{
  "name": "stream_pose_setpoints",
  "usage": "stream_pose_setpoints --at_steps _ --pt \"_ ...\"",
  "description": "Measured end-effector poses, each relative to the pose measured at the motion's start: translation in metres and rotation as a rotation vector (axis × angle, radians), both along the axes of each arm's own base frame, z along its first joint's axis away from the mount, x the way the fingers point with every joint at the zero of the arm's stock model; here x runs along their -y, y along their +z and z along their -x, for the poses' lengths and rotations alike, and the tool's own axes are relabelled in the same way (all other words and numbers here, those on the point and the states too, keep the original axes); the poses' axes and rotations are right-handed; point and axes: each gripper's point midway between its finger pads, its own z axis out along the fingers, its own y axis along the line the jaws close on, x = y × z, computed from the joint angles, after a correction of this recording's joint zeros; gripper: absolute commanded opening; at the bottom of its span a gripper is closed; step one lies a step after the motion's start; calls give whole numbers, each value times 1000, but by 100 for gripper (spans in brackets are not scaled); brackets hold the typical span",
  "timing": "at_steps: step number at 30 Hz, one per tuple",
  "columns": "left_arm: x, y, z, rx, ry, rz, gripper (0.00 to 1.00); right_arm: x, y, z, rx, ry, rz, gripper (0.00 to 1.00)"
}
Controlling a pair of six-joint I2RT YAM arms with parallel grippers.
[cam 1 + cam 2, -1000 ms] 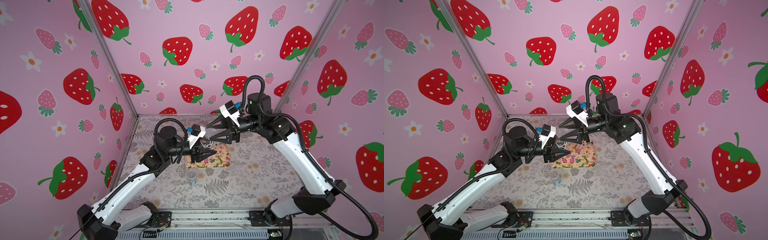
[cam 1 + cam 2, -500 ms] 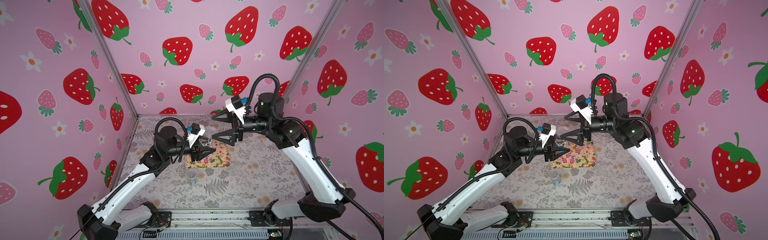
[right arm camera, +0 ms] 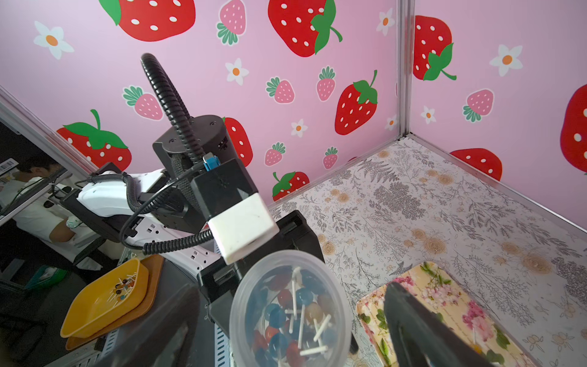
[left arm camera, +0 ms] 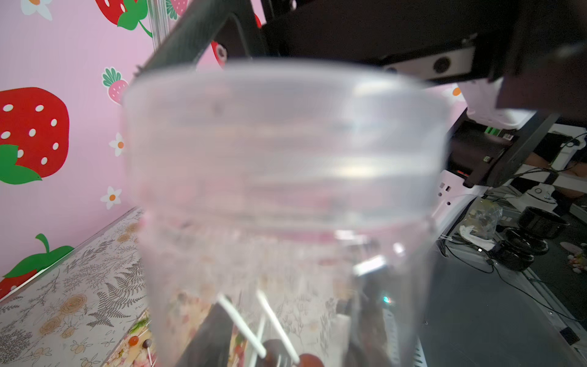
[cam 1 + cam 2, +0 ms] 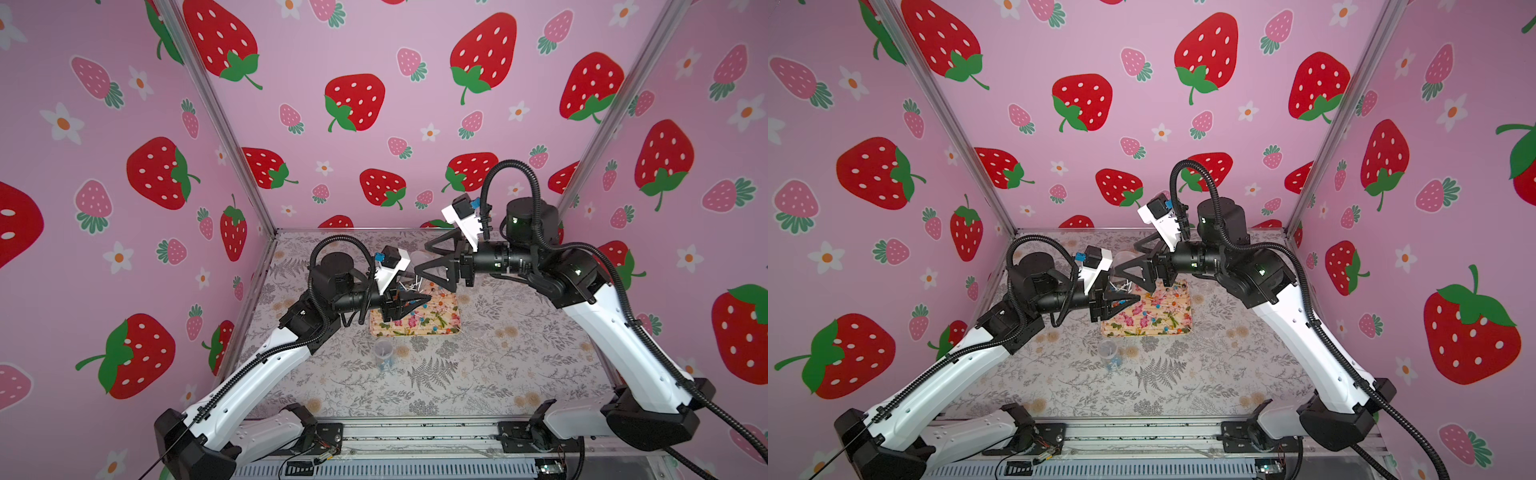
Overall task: Pour the candies out of the jar
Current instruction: Unscrew the lid from the jar.
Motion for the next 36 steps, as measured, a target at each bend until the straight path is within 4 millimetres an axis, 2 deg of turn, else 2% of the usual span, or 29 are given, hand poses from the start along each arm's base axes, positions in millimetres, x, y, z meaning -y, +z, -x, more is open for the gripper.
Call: stream_pose_setpoints --at_steps 4,9,13,20,24,28,29,36 --pt "0 0 0 0 1 -1 40 -2 -3 1 -3 -3 8 77" --pt "0 -1 0 -2 0 -2 40 -2 -6 1 3 -8 20 58" --pt "0 -3 -1 -9 2 -7 40 -3 -8 0 3 -8 29 50" --pt "0 -2 -1 1 -3 -5 40 0 -5 -1 100 41 44 50" --pt "1 4 2 13 -20 9 40 4 1 3 166 159 17 51" --pt "2 18 4 36 -34 32 40 2 15 8 238 292 -38 51" --pt "2 21 5 42 -38 38 40 2 19 10 257 322 -54 55" --pt "2 29 11 57 -68 52 40 3 26 18 316 407 -96 59"
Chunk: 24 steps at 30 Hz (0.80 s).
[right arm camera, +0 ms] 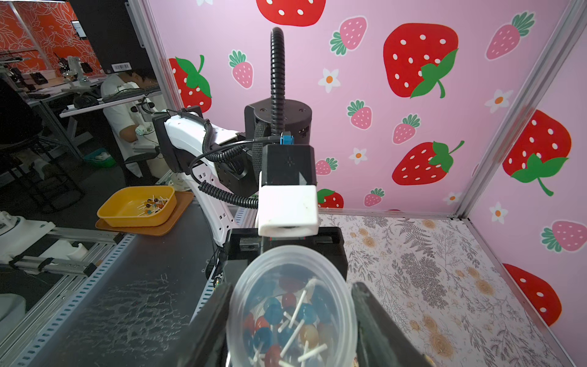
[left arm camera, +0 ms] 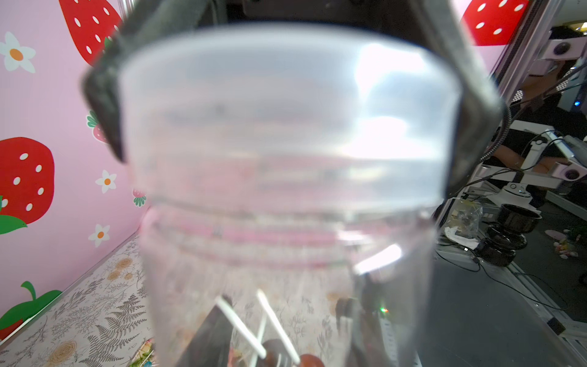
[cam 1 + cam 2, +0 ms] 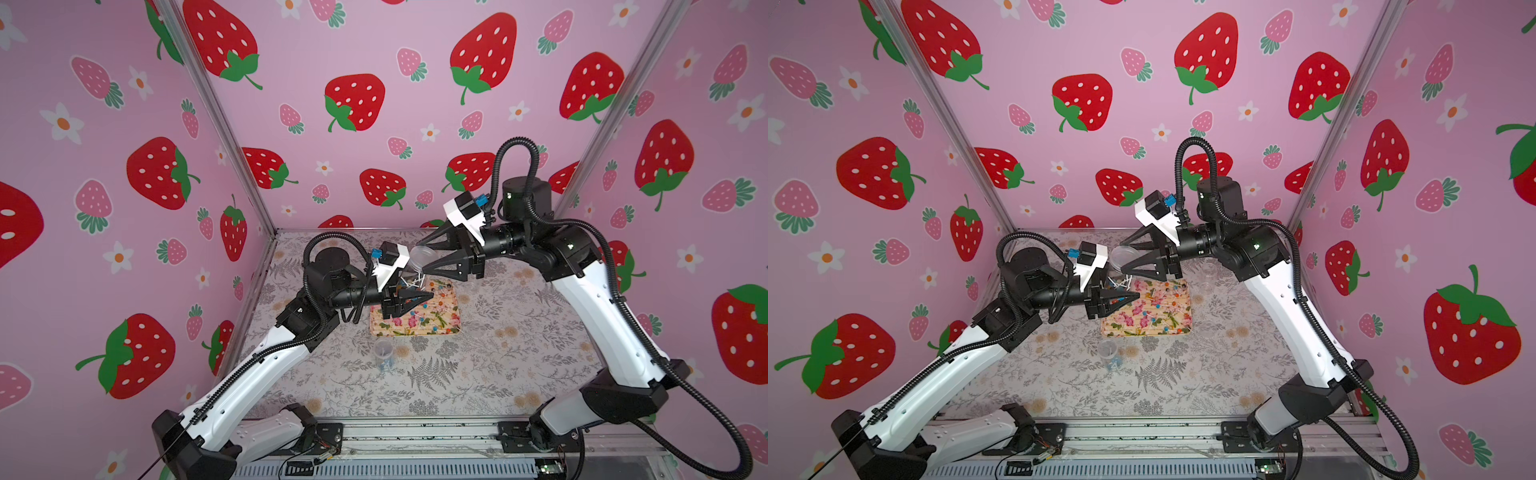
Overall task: Pour the candies out of the jar
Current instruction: Unscrew the lid from the jar.
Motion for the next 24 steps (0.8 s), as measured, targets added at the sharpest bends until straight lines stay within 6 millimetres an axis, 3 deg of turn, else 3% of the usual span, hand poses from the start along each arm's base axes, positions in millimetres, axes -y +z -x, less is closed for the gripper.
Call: stream_pose_setpoints --at_steps 2,5,8,17,24 --pt "0 -1 1 -4 -5 -2 40 0 -1 0 11 7 -3 65" --pt "0 -7 1 -32 -5 -19 40 0 -2 1 21 8 -10 85" --pt "0 -9 -1 -39 2 -24 40 3 -6 1 18 -18 -5 96" --pt "-2 -16 -8 -42 48 -40 40 19 -5 -15 -117 -285 25 98" --pt "-3 -21 -12 -43 71 -60 40 13 -14 -28 -277 -389 51 98"
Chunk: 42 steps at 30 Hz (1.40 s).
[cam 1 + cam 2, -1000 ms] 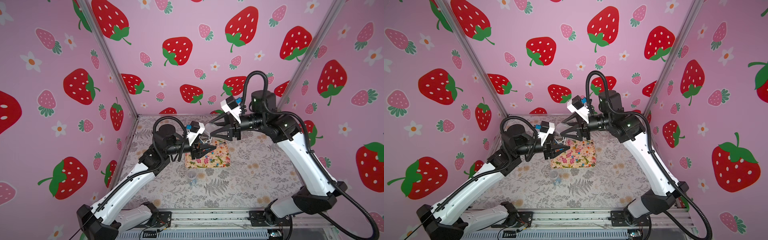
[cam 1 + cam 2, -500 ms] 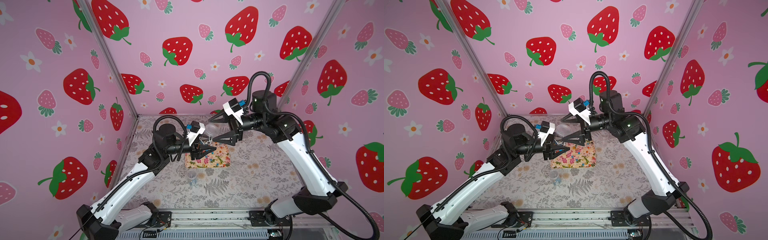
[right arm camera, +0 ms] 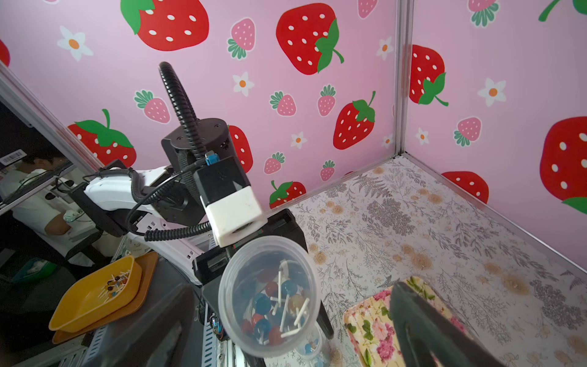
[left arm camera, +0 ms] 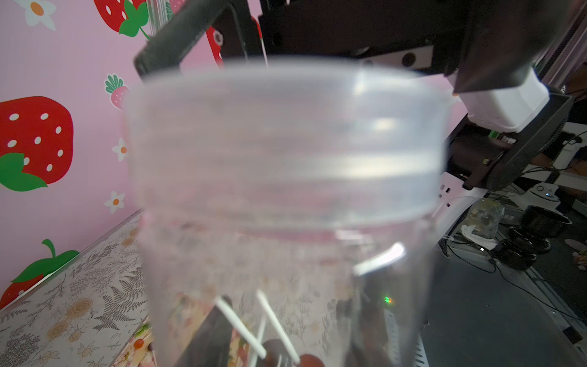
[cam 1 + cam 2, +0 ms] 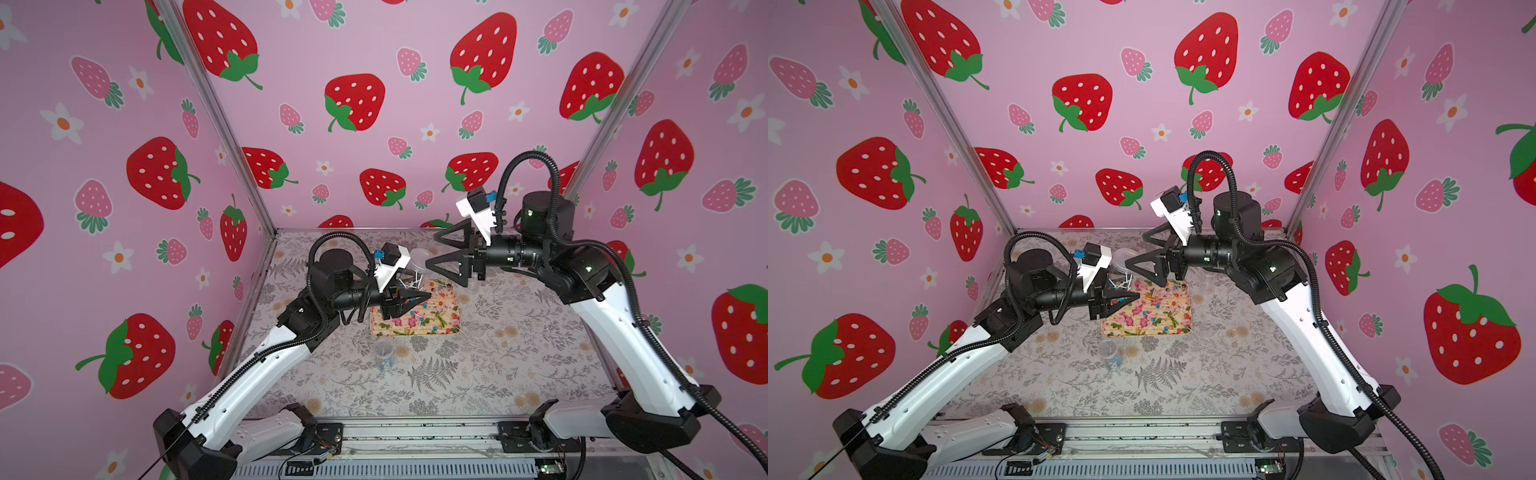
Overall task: Pour the candies out of the jar
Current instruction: Unscrew the lid from the jar.
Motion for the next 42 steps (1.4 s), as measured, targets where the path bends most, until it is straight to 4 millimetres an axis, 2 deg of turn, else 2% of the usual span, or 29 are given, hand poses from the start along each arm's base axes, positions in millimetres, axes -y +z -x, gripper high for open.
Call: stream_pose_setpoints --at_steps 5,8,11,16,20,26,36,42 --pt "0 -5 0 -5 0 -10 40 -10 -7 3 -36 -3 15 97" --pt "0 -6 0 -8 0 -15 40 -14 -11 4 -42 -2 26 93" --pt "0 -7 0 -8 0 -15 40 -18 -18 2 -54 -11 52 85" --pt "-1 -10 -2 -18 12 -23 40 -22 -27 0 -62 -13 79 63" --pt "-1 -10 -4 -15 18 -23 40 -21 -24 3 -43 -6 84 55" --pt "0 -3 -2 15 2 -2 40 -19 -16 10 46 63 87 53" --pt "4 8 8 42 -56 33 40 -18 -3 23 217 333 2 56" --pt "4 12 9 45 -63 42 40 -19 0 25 254 384 -11 59"
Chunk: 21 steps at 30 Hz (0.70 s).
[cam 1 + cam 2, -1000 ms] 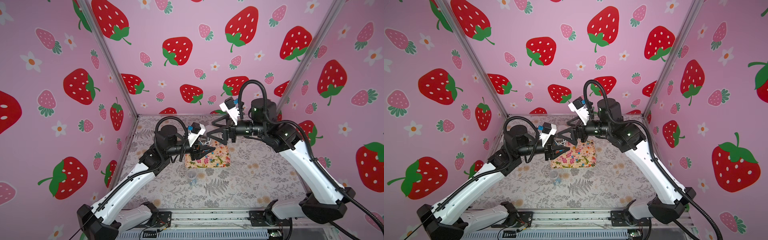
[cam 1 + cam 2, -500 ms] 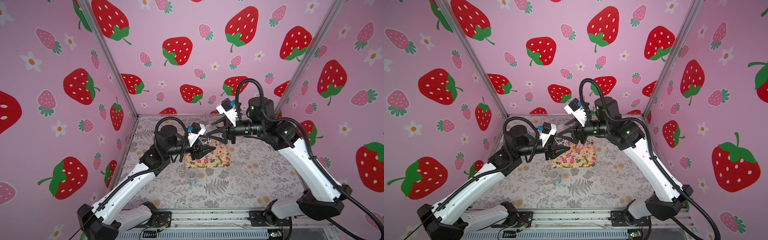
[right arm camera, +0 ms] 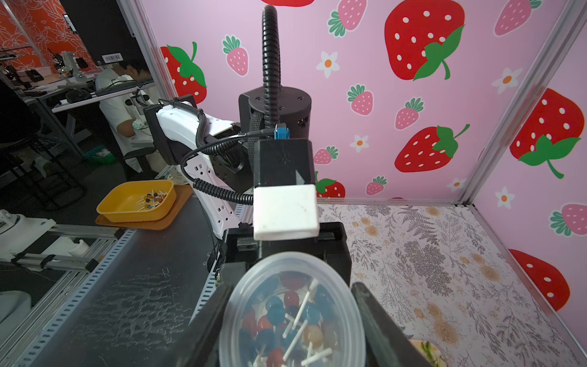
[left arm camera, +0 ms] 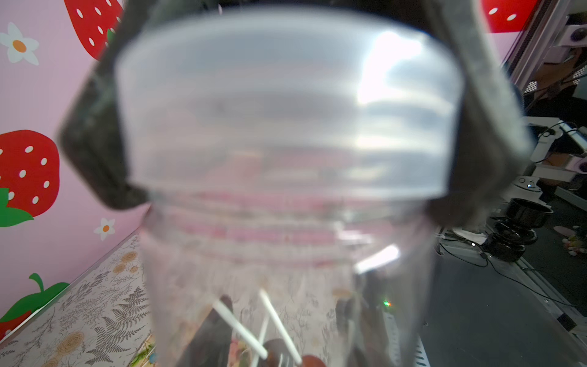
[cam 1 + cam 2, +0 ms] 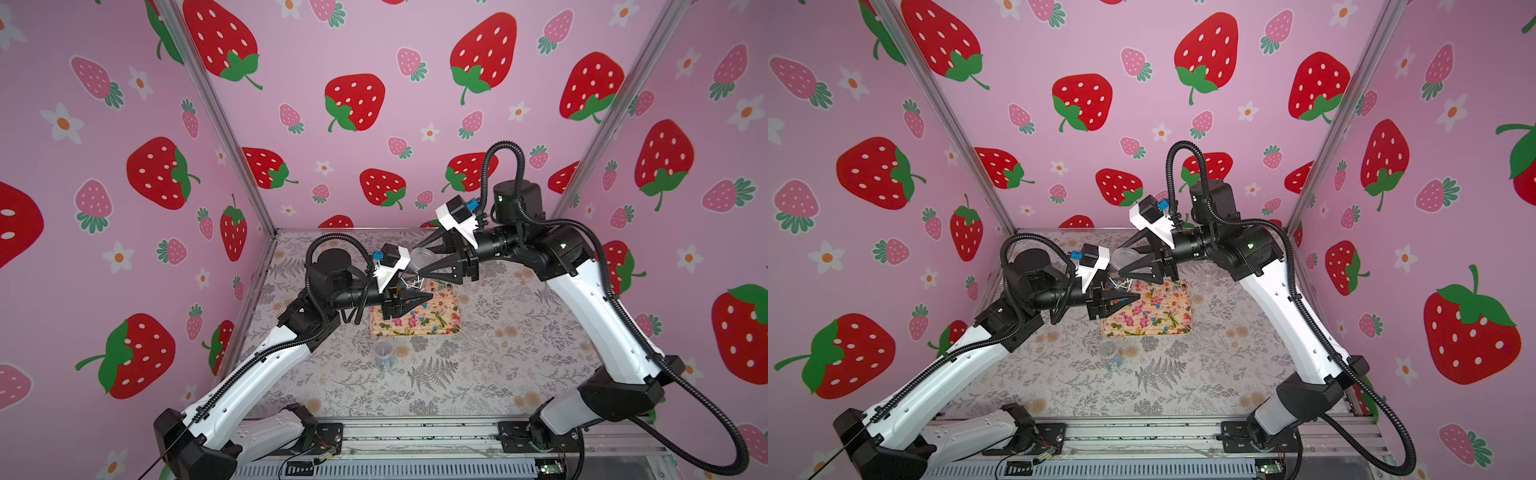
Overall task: Pour the candies out of the jar
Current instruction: Unscrew the lid from the jar.
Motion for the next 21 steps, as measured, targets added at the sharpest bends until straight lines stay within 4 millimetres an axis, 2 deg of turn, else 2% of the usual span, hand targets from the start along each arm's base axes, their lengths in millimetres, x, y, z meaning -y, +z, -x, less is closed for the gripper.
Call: stream_pose_setpoints --at_steps 13,21 --pt "0 -4 1 -38 -1 -7 40 5 5 2 47 -3 -26 67" --pt "-1 -9 -3 -51 20 -15 40 8 8 3 30 -24 -28 91"
